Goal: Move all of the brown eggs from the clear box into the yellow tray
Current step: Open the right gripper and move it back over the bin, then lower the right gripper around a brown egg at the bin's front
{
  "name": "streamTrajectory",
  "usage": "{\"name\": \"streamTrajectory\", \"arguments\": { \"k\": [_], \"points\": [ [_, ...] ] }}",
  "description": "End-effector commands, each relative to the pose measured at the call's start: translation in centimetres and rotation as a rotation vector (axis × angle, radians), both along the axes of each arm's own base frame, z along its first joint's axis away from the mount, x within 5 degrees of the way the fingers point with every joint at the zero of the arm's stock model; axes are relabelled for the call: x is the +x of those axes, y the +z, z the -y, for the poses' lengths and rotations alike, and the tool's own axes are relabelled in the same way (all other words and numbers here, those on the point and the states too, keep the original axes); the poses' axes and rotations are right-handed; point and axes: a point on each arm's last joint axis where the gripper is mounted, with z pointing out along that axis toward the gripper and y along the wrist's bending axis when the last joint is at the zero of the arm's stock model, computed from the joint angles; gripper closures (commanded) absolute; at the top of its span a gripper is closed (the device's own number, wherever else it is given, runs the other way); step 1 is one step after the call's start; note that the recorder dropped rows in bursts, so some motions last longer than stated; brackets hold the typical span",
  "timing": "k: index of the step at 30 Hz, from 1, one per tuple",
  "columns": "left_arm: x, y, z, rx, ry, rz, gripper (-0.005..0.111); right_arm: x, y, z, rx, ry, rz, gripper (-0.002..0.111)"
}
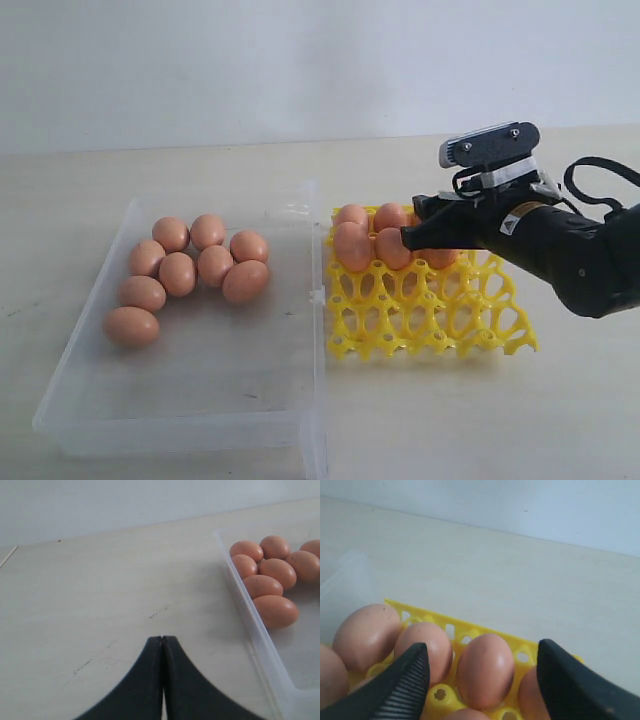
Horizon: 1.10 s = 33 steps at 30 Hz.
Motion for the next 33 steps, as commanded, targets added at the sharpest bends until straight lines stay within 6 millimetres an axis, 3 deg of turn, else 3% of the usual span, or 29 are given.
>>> {"name": "streamTrajectory", "arguments": {
  "k": [1, 9, 11, 13, 16, 17, 21, 25, 30, 33],
  "points": [
    [0.0, 0.2, 0.0, -0.008, -0.005, 0.016, 0.107, 0.0, 1.7, 0.2, 0.015, -0.014, 0.039, 0.047],
    [0.0, 0.2, 0.0, -0.008, -0.005, 0.016, 0.107, -0.9, 5.0, 0.1, 0.048, -0.016, 0.059, 0.049],
    [0.0, 0.2, 0.0, -0.008, -0.005, 0.016, 0.107, -1.5, 6.0, -0.6, 0.057, 0.008, 0.056, 0.054],
    [0.0, 0.2, 0.0, -0.008, -0.005, 0.016, 0.107, -2.4, 6.7, -1.7, 0.078, 0.040, 0.033, 0.067],
    [0.0, 0.2, 0.0, -0.008, -0.005, 0.016, 0.107, -2.8, 7.1, -4.2, 0.014, 0.131, -0.143, 0.102],
    [0.0, 0.2, 0.0, -0.008, -0.005, 0.016, 0.107, -2.8, 7.6, -5.4, -0.038, 0.190, -0.186, 0.108],
    [0.0, 0.2, 0.0, -0.008, -0.005, 0.016, 0.107, -2.8, 10.3, -9.8, -0.146, 0.365, -0.251, 0.108],
    [0.0, 0.2, 0.0, -0.008, -0.005, 0.016, 0.107, -3.5, 11.5, -14.3, -0.193, 0.521, -0.275, 0.108],
    [0.0, 0.2, 0.0, -0.008, -0.005, 0.016, 0.107, -4.3, 10.3, -19.6, -0.322, 0.730, -0.307, 0.107],
    [0.0, 0.2, 0.0, -0.008, -0.005, 0.016, 0.107, -4.8, 7.9, -23.3, -0.426, 0.871, -0.405, 0.100]
  ]
}}
